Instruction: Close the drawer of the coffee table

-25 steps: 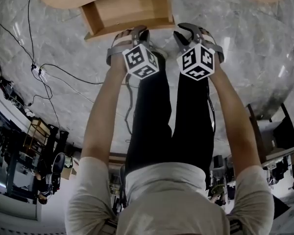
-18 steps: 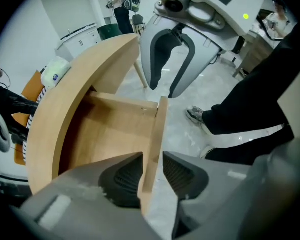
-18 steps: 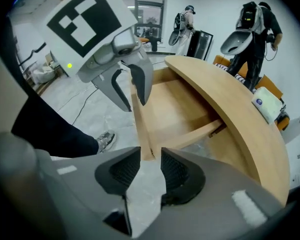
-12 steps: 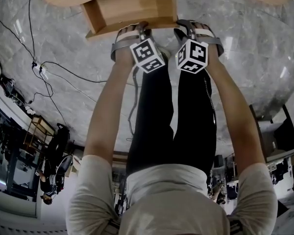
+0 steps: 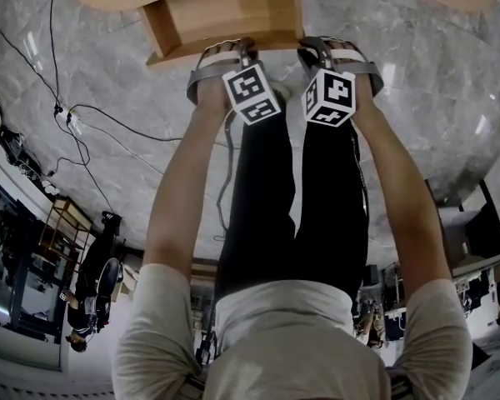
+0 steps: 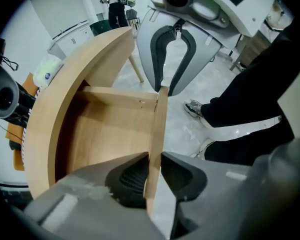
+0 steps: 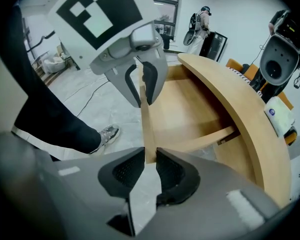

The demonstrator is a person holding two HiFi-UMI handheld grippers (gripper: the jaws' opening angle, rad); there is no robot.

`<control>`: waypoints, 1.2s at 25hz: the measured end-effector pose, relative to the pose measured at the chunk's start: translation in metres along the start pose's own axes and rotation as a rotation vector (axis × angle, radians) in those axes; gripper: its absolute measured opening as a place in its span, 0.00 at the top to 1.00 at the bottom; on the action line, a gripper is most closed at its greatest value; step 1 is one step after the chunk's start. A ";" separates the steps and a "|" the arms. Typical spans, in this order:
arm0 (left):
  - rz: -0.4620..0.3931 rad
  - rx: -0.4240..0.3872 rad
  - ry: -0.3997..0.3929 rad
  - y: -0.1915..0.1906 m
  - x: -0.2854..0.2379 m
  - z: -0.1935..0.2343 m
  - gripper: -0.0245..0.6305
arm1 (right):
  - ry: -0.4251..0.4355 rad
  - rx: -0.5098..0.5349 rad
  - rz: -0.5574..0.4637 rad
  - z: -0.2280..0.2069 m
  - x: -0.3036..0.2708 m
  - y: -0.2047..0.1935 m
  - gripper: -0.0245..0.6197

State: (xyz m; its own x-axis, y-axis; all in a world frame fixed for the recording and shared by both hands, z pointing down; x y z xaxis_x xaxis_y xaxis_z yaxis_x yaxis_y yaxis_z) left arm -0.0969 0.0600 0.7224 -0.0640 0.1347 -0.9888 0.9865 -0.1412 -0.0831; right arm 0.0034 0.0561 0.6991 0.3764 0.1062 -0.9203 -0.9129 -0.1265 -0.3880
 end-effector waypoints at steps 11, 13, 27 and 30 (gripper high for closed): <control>-0.033 0.016 -0.012 0.000 0.024 0.010 0.81 | 0.000 -0.018 -0.017 -0.009 0.021 0.011 0.84; -0.038 0.018 -0.018 0.000 0.026 0.012 0.81 | -0.001 -0.021 -0.014 -0.011 0.024 0.013 0.84; -0.075 0.027 -0.029 0.000 0.023 0.012 0.81 | -0.031 -0.003 0.021 -0.011 0.019 0.012 0.84; -0.073 0.038 -0.030 -0.002 0.023 0.020 0.81 | -0.052 -0.030 0.000 -0.020 0.019 0.015 0.84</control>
State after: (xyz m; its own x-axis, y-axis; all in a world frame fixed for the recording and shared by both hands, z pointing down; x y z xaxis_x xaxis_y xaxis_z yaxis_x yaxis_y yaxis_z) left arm -0.1029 0.0436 0.6975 -0.1406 0.1170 -0.9831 0.9726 -0.1696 -0.1593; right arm 0.0003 0.0368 0.6751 0.3674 0.1569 -0.9167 -0.9073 -0.1563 -0.3903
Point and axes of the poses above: the fingertips, and each gripper's own axes: x backward along the fingers, z to its left, y out of its top, the point moved 3 cm from there along x, backward along the fingers, and after that the axes turned 4 degrees about -x, right-handed, at the moved point
